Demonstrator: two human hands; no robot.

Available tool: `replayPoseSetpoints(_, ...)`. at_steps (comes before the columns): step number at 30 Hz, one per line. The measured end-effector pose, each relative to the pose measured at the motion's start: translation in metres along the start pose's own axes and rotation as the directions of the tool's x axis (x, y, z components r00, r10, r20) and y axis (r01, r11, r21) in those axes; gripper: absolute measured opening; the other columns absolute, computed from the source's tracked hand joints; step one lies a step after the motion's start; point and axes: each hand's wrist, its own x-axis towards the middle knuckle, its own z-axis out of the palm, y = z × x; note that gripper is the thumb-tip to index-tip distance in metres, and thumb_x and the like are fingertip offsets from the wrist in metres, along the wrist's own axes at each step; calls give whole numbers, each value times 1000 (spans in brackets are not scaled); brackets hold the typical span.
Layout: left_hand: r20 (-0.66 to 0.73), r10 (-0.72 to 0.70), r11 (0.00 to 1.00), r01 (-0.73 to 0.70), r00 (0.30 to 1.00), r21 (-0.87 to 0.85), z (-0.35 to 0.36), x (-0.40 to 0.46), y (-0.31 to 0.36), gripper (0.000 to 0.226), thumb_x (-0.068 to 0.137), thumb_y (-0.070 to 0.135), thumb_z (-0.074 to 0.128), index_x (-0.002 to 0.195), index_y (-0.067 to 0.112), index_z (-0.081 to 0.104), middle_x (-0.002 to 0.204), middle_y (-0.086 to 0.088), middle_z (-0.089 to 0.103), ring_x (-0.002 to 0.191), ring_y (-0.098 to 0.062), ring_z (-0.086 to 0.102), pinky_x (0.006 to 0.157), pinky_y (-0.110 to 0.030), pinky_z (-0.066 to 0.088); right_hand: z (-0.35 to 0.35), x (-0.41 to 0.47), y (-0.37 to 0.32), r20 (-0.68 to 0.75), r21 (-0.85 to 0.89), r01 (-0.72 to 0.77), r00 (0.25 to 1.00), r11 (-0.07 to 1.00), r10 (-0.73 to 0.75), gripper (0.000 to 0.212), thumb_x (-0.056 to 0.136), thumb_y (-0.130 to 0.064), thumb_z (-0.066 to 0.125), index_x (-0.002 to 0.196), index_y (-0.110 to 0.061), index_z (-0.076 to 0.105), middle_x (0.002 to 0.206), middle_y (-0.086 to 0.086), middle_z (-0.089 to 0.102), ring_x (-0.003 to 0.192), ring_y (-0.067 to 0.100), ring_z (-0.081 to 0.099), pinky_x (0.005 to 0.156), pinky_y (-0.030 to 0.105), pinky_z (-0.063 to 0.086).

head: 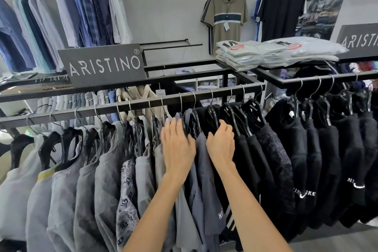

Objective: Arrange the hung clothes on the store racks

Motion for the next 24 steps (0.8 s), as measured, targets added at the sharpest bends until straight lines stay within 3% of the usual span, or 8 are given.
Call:
replayPoseSetpoints(3,73,-17,982,31,997,-189,7,13,23,52,94,18,52,142,2,41,147,-11,43,141,-23,31,118,-34,27,-4,2,4,97,-28,-69,993,997,71,57,100,-27,56,150,-14,33,142,9,51,125,29,55,95,43,47)
replayPoseSetpoints(6,161,32,994,-15,986,-104,18,20,32,52,93,20,52,142,4,42,150,-11,40,143,-24,29,117,-37,27,-7,5,8,131,-86,-86,987,993,97,41,103,-25,47,143,-14,44,133,11,60,119,34,59,89,43,47)
replayPoseSetpoints(10,245,77,997,-82,967,10,28,16,36,56,97,24,48,149,8,35,159,-9,26,150,-23,15,122,-39,14,-5,4,10,136,-82,-46,989,996,57,30,104,-22,44,130,-10,52,120,15,65,110,35,62,77,38,46)
replayPoseSetpoints(15,255,51,998,-37,966,-60,32,12,33,59,99,23,45,153,9,25,161,-9,20,150,-21,13,123,-36,9,-2,1,9,135,-55,-29,990,998,36,29,106,-24,42,129,-9,52,118,15,65,108,35,61,79,39,48)
replayPoseSetpoints(18,240,-16,995,40,971,-97,32,13,34,66,98,22,47,154,6,17,159,-11,24,148,-21,19,123,-33,10,0,2,8,142,-40,-29,989,999,34,28,105,-23,42,127,-9,53,117,16,65,108,35,61,75,37,43)
replayPoseSetpoints(21,272,-35,997,52,962,-56,31,14,39,67,98,21,45,154,1,13,148,-11,43,141,-24,33,123,-36,12,-2,3,10,151,-26,-27,988,999,31,27,105,-21,43,126,-7,53,118,17,65,109,37,61,74,37,40)
replayPoseSetpoints(24,335,-71,989,110,940,-97,32,13,40,68,98,18,43,155,5,8,137,-8,52,142,-31,30,118,-42,25,-2,2,10,163,-12,-16,987,1000,18,26,105,-19,44,125,-6,53,118,17,65,108,36,60,75,37,42)
